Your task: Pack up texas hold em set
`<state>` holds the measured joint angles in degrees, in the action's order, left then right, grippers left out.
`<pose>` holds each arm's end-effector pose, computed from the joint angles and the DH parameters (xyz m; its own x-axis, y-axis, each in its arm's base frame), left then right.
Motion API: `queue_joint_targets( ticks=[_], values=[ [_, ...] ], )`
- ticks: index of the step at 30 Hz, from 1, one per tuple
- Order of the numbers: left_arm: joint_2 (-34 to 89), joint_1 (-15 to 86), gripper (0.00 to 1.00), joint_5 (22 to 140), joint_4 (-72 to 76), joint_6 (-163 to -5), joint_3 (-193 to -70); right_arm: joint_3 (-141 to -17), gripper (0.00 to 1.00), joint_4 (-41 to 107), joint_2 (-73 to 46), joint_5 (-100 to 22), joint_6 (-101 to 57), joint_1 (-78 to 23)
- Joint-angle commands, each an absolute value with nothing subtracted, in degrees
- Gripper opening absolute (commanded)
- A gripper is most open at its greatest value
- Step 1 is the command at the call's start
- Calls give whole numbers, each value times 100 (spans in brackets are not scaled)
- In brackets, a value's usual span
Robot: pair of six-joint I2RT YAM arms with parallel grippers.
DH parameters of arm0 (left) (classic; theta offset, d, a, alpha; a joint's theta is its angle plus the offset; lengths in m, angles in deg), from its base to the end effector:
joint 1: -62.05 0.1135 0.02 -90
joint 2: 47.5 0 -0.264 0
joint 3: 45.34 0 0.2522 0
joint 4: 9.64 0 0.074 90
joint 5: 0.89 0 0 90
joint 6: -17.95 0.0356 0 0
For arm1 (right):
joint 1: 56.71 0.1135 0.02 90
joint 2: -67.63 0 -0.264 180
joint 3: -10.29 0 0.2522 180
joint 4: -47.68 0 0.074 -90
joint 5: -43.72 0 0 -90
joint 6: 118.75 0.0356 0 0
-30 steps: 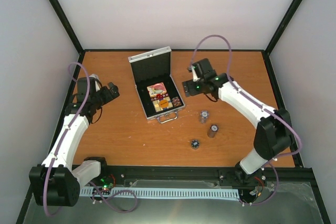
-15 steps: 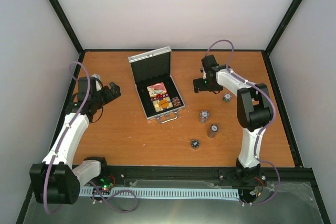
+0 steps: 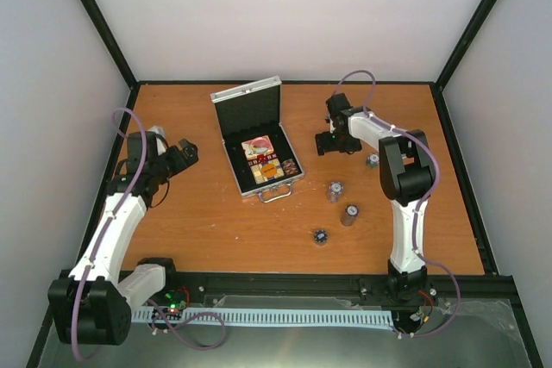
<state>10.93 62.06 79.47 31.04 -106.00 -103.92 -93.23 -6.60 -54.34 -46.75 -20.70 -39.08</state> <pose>0.2169 -0.0059 0.2682 -0.6100 -0.5507 -0.5697 -0.2575 0.8178 -0.5147 0.4114 0.1304 0.1530 -0.9432 -0.1528 -0.2950 -0.1701 0.9848 0.0338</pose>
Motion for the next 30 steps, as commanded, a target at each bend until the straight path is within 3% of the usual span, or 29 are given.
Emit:
queue_joint_targets(
  ticks=[1, 19, 30],
  values=[
    [841, 6232, 100, 7858, 3109, -10690, -10250, -9510, 96, -695, -5625, -4708, -2056, -3902],
    [809, 6226, 100, 7784, 2989, -10815, -10041, -9768, 89, -991, -6000, -5149, -1827, -3693],
    [1011, 6226, 100, 7749, 2858, -10828, -10034, -9613, 77, -942, -5984, -5017, -1752, -3695]
  ],
)
